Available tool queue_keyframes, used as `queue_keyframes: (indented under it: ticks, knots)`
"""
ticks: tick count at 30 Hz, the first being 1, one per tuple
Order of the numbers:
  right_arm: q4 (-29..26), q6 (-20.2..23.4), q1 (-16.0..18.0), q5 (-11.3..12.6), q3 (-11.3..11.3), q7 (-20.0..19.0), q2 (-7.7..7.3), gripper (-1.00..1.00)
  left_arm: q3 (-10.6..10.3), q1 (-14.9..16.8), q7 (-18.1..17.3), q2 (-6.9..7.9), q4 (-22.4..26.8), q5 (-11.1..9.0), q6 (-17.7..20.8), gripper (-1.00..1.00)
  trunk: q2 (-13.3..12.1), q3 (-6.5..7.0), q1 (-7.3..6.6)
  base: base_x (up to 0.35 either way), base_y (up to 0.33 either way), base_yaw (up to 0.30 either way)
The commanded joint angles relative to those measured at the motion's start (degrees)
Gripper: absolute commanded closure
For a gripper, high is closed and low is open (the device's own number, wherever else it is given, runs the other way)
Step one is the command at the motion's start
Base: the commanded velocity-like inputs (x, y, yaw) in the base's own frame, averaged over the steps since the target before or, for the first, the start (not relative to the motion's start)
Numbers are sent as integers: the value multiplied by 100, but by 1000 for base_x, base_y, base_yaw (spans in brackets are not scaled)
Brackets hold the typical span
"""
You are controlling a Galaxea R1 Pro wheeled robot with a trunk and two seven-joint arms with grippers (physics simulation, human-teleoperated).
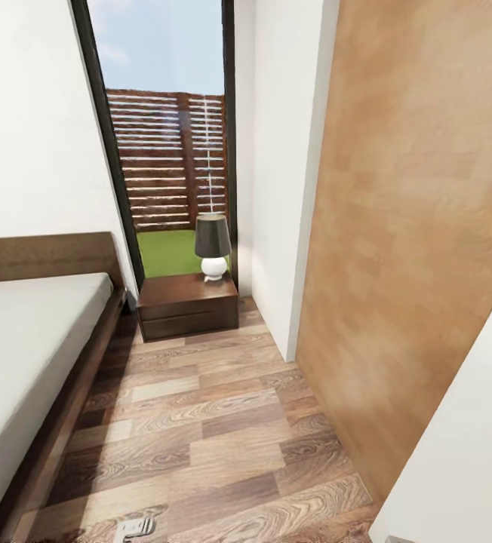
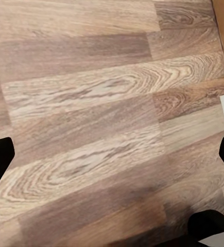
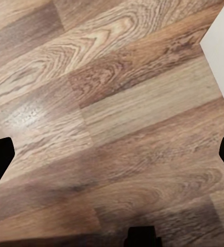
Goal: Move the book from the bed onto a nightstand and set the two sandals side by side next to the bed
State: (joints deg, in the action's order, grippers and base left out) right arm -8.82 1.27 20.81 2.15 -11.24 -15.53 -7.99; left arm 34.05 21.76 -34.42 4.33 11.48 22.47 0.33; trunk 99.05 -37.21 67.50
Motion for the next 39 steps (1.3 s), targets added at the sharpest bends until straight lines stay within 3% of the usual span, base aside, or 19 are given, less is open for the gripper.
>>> queue_keyframes:
  ticks: [1, 31, 39]
  knots:
    - [-1, 13, 2, 22, -27, -29, 0, -100, 49, 4, -29, -2, 3, 49, 5, -100, 3, -14, -1, 0, 0, 0]
    - [-3, 13, 2, 48, -27, -29, 0, -100, 49, 4, -30, -2, 3, 46, 9, -100, 3, -175, -1, 0, -1, 0]
    - [-5, 13, 2, 49, -27, -29, -1, -100, 40, 4, -22, -2, 3, 54, 7, -100, 3, -190, -1, 0, -180, 0]
